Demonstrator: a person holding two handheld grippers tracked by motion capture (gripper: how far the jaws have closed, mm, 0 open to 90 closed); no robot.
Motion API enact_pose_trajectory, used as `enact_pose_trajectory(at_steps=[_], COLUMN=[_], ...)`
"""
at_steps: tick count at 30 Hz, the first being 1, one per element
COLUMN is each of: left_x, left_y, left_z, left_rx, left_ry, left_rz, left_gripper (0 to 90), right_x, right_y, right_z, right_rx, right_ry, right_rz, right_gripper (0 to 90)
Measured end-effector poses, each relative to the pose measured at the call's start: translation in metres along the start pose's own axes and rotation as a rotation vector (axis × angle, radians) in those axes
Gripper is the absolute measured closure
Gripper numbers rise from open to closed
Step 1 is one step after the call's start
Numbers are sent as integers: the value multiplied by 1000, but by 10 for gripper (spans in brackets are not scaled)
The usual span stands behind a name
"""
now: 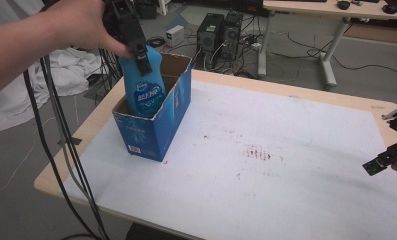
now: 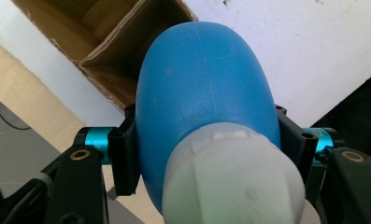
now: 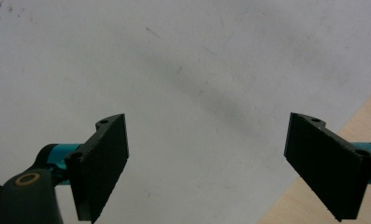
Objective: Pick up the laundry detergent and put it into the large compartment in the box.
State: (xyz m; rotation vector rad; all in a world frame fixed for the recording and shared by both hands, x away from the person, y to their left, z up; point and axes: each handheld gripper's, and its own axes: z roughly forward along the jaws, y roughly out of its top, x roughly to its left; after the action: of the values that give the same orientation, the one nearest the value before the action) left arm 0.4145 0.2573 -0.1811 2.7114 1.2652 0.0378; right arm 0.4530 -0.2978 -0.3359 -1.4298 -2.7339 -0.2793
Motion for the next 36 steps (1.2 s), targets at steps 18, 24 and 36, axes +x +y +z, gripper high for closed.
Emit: enact_pose_trajectory(at_steps=[18,24,36], left_x=[2,1,1], left_y=[-6,-7,-9], left_z=[45,58,72], left_rx=[26,28,36], left_ry=[1,-4,-2], left_rz=[42,43,57], left_gripper=[371,371,371], right_x=[0,0,0], right_y=[0,-1,-3], right_z=[2,1,1], right_rx=[8,10,8], right_ry=[-8,-12,-12], right_rz=[0,4,2], right_gripper=[131,130,131])
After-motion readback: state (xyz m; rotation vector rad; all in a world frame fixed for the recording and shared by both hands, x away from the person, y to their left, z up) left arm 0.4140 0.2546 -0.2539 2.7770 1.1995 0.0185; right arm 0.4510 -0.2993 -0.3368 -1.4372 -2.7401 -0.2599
